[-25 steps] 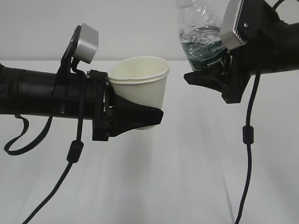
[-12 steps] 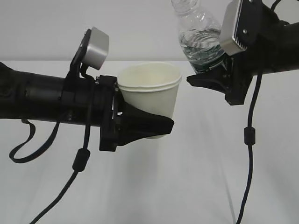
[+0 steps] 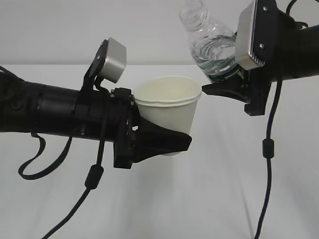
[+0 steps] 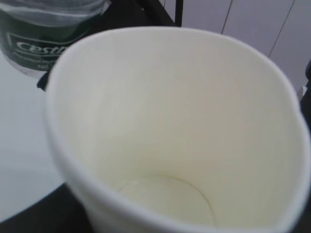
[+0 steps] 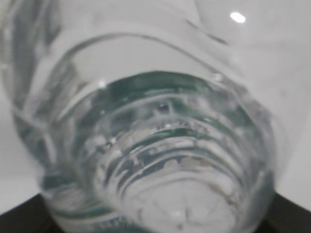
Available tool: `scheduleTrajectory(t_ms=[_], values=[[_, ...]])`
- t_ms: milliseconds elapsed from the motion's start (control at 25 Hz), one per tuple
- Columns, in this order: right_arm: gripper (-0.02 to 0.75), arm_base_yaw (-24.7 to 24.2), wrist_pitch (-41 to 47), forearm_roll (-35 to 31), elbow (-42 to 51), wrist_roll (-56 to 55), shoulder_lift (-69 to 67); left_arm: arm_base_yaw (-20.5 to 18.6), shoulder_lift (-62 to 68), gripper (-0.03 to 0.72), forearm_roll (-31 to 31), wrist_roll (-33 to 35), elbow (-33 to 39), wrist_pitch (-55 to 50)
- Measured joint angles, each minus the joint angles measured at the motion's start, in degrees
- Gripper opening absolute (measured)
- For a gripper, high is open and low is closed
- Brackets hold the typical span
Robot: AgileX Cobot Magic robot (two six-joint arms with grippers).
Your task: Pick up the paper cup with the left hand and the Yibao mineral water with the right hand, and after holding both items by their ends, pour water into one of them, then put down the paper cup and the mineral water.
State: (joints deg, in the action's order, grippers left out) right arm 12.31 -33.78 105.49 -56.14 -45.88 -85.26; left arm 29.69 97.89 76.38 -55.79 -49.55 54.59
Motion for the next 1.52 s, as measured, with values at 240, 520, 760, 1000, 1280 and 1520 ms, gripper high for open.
scheduleTrajectory(t_ms=[240,520,760,1000,1280,1520], values=[[0.495,0.0,0.1,0.09,-0.12,4.35,0.0,0.0,0.12,0.448,-1.63,0.57,0.0,-0.83],[0.495,0.0,0.1,0.13,-0.12,7.32,0.0,0.0,0.8,0.448,-1.76,0.57,0.0,-1.18],[0.495,0.0,0.43,0.13,-0.12,11.0,0.0,0.0,1.45,0.448,-1.76,1.67,0.0,-1.59],[0.495,0.0,0.64,0.13,-0.12,12.53,0.0,0.0,1.45,0.448,-1.76,5.21,0.0,-2.26],[0.495,0.0,0.66,0.13,-0.12,16.22,0.0,0.0,1.45,0.448,-1.76,7.61,0.0,-3.39],[0.494,0.0,0.76,0.13,-0.12,17.31,0.0,0.0,1.45,0.448,-1.76,7.84,0.0,-3.71]])
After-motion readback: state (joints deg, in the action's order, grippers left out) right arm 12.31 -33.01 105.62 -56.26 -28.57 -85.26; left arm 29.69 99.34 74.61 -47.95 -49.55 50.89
